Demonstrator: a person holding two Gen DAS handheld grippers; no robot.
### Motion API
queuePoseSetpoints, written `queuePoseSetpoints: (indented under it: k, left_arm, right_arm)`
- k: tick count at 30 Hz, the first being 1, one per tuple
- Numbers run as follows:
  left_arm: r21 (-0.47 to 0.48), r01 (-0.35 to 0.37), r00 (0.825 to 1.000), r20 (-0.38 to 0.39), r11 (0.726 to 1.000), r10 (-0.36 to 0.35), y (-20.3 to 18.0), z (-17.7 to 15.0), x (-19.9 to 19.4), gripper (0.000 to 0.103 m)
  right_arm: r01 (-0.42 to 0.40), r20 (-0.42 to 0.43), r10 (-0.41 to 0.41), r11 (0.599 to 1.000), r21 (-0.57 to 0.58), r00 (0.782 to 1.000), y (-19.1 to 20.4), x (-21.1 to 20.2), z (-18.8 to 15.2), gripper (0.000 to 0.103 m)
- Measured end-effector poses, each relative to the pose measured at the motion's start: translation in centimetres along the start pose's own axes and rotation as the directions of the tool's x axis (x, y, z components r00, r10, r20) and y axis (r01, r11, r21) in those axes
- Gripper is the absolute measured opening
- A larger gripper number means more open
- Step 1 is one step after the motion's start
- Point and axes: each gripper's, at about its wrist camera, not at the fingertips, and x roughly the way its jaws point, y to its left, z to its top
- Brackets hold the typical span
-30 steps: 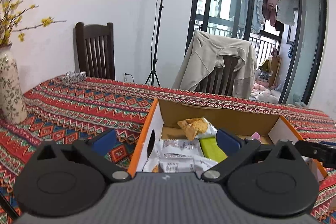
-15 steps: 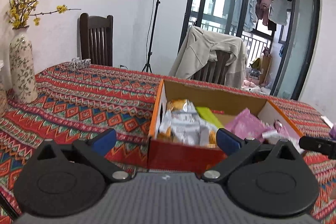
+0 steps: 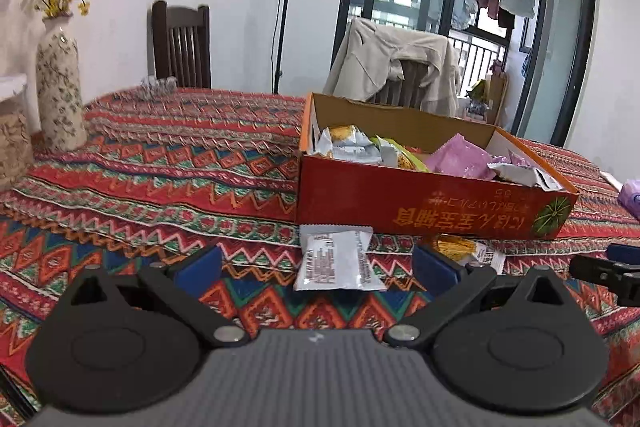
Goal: Organize snacks
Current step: 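Move both open grippers back toward the last packets on the cloth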
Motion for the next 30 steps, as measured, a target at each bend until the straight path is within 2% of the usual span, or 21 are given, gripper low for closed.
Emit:
queuePoseSetpoints:
  k: [6,14,25,30]
  left_arm:
    - [-0.009,0.005,1.000,0.007,1.000,-0.005,0.4,-0.8,0.1,0.103]
    - [-0.020,0.005,0.999,0.042,1.000,-0.004,0.6,-0.8,-0.5,0.103]
    - [-0.037,0.005,0.998,0.056,0.999,-0.002,0.9,-0.8,-0.7,0.103]
    - [-0.039,0.006,0.999,0.052,0.999,-0.004,1.0,-0.7,-0.6,0.103]
  right_arm:
    - [0.015,0.021,-0.015,1.000,-0.003,1.000,-0.1,-0.8,-1.2,0.103]
    - [-0.002,0.038,0.001,1.000,0.022,0.999,-0.6,-0.9,-1.3,0.103]
    - [-0.005,0.039,0.005,1.000,-0.003,0.999,-0.1,-1.0,-1.3,0.103]
    - [-0.105,0.002,0.106,0.993,-0.054,0.994,1.5,0.1,-0.7,0.103]
